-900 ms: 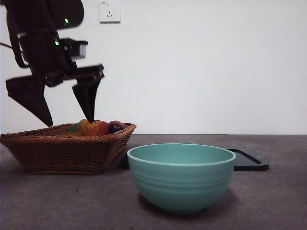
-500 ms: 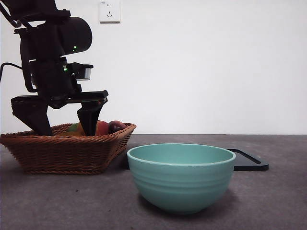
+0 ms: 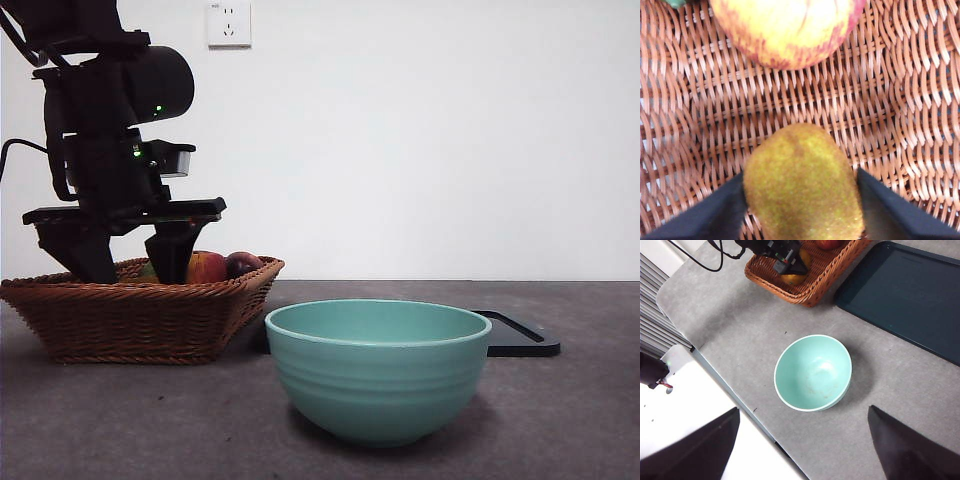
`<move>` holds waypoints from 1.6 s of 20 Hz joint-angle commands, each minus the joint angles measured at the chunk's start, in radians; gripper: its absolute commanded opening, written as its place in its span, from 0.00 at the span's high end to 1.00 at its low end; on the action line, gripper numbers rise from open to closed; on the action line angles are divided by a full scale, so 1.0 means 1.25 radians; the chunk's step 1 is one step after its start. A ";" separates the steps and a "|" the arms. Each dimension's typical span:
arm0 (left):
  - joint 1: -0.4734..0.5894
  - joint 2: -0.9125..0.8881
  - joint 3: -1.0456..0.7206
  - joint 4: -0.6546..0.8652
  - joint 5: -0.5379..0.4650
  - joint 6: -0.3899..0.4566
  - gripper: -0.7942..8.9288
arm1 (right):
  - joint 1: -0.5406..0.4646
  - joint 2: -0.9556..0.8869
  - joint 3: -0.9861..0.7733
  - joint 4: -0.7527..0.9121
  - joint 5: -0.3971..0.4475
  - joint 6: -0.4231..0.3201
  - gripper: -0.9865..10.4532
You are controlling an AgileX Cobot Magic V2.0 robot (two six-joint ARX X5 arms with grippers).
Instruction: Pick up the wifruite, put it on the bowl, pick up the plate, put it on desk
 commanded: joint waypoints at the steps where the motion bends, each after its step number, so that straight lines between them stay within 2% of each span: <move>1: -0.004 0.019 0.019 0.000 -0.005 -0.004 0.68 | 0.005 0.005 0.014 0.007 -0.002 0.002 0.56; 6: -0.005 -0.014 0.019 -0.006 -0.004 -0.003 0.68 | 0.005 0.005 0.014 0.007 -0.002 0.002 0.56; 11: -0.029 -0.143 0.019 -0.034 0.009 -0.003 0.68 | 0.005 0.005 0.014 0.007 -0.002 0.002 0.55; 15: -0.093 -0.267 0.019 -0.080 0.110 -0.004 0.68 | 0.005 0.005 0.014 0.007 -0.002 0.002 0.56; 18: -0.190 -0.317 0.019 -0.090 0.160 -0.005 0.68 | 0.005 0.005 0.014 0.007 0.001 0.002 0.56; 24: -0.374 -0.263 0.019 -0.067 0.160 -0.003 0.68 | 0.005 0.005 0.014 0.007 0.004 0.002 0.56; 32: -0.454 -0.081 0.019 -0.015 0.127 -0.001 0.68 | 0.005 0.005 0.014 0.006 0.004 0.002 0.56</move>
